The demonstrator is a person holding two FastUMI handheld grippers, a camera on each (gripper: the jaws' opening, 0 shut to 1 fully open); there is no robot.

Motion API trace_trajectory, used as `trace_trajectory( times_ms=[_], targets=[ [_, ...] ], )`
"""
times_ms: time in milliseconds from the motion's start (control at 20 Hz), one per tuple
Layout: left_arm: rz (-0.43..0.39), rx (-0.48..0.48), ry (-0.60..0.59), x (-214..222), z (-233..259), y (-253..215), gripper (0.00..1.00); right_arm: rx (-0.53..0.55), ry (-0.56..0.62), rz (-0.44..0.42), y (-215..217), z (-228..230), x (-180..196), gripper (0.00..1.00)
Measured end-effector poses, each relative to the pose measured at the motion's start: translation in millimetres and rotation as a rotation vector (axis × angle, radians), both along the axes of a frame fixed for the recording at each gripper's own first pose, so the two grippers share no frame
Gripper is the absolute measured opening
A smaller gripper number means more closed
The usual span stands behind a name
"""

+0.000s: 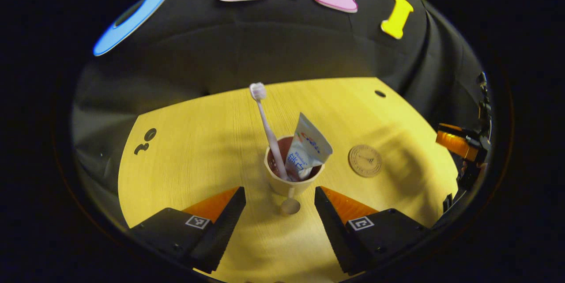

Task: Put the toothbrush and toothpaste on the desktop into the cup, then pick up the cup and place it on the coaster on the desktop.

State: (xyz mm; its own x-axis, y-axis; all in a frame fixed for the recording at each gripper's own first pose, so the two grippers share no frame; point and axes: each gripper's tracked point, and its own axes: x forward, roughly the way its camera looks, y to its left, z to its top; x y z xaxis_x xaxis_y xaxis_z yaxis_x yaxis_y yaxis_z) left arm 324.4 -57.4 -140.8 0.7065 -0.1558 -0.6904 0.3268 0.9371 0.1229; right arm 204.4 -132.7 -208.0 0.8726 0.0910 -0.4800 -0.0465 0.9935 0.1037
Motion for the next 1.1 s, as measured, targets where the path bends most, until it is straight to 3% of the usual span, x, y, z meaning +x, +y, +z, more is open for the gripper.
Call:
trace_trajectory(
  times_ms=[300,500,650,850,900,950,1050,1100],
  targets=[
    [-0.044,0.110,0.193,5.4,-31.9,-14.5,0.98,0.016,0.034,-0.104,-41.6,-12.4,-17.9,0.98],
    [-0.032,0.120,0.269,12.2,-41.0,-20.1,0.95,0.016,0.042,-0.157,-62.7,-16.1,-22.9,0.99],
    [-0.002,0.096,0.317,14.3,-48.7,-21.2,0.86,0.017,0.044,-0.176,-70.8,-18.1,-22.6,0.98],
    [0.003,0.114,0.347,15.6,-50.9,-16.7,0.59,0.019,0.045,-0.184,-72.5,-18.5,-22.5,0.98],
    [0.003,0.115,0.358,14.3,-52.5,-16.1,0.63,0.016,0.044,-0.183,-72.4,-18.3,-22.1,0.98],
    [0.012,0.117,0.364,14.2,-53.8,-14.8,0.50,0.015,0.044,-0.179,-71.6,-19.0,-22.2,0.99],
    [0.024,0.110,0.373,14.5,-56.8,-14.4,0.42,0.014,0.046,-0.172,-70.5,-18.9,-23.1,0.99],
    [0.023,0.108,0.371,14.5,-58.5,-15.5,0.34,0.013,0.047,-0.168,-70.0,-18.2,-23.3,0.98]
  ],
)
